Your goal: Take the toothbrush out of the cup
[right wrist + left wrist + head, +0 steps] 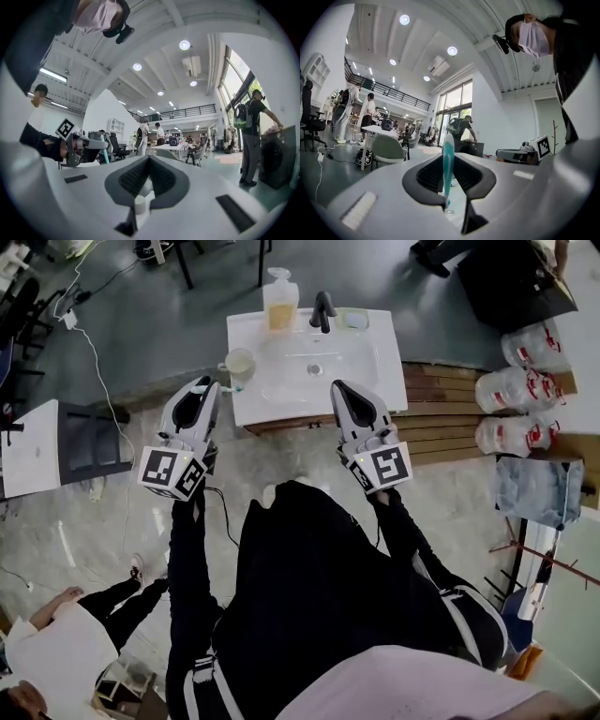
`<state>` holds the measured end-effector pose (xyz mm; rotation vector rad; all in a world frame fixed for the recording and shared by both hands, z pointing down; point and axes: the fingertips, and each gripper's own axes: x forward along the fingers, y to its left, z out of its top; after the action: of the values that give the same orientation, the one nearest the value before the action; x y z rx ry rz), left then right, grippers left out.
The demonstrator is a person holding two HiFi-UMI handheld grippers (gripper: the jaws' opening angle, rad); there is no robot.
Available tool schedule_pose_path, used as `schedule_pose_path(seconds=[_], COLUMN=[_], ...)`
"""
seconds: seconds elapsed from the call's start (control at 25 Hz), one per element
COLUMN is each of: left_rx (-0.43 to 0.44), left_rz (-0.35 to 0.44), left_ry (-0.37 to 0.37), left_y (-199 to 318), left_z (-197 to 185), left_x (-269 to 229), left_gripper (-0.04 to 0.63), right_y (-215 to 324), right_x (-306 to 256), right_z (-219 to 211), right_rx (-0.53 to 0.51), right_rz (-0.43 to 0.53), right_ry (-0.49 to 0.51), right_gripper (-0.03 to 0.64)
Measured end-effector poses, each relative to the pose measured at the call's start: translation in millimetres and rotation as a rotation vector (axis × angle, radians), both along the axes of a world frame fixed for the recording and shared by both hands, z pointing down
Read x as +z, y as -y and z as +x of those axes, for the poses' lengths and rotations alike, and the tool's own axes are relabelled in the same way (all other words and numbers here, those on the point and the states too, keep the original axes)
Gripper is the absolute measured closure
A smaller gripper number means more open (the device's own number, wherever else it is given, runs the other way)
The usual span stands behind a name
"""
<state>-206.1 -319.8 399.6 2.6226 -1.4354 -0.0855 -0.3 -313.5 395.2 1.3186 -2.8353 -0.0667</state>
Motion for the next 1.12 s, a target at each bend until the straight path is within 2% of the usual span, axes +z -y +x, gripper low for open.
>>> schedule_pose_path(seconds=[0.32, 0.56, 1.12], left_rx=[0.013, 0.015, 0.014], left_rz=[0.03, 0.041, 0.05], left_ry=[0.063, 0.078, 0.071], left_y=[-66.4, -101.5, -121.2], left_z=[14.6, 30.0, 40.4], left_x=[-20.3, -26.0, -27.7], left_gripper=[0.528, 0.528, 0.528], right_y=[-39.7, -61.6, -84.0], right_x=[-23.1, -30.8, -42.5], right_z=[5.0, 5.8, 13.9], right_rx=[-0.004, -0.013, 0.006], right_rz=[0.023, 0.039, 0.068], right_ry=[0.018, 0.03, 0.051], right_gripper=[0.615, 0.615, 0.615])
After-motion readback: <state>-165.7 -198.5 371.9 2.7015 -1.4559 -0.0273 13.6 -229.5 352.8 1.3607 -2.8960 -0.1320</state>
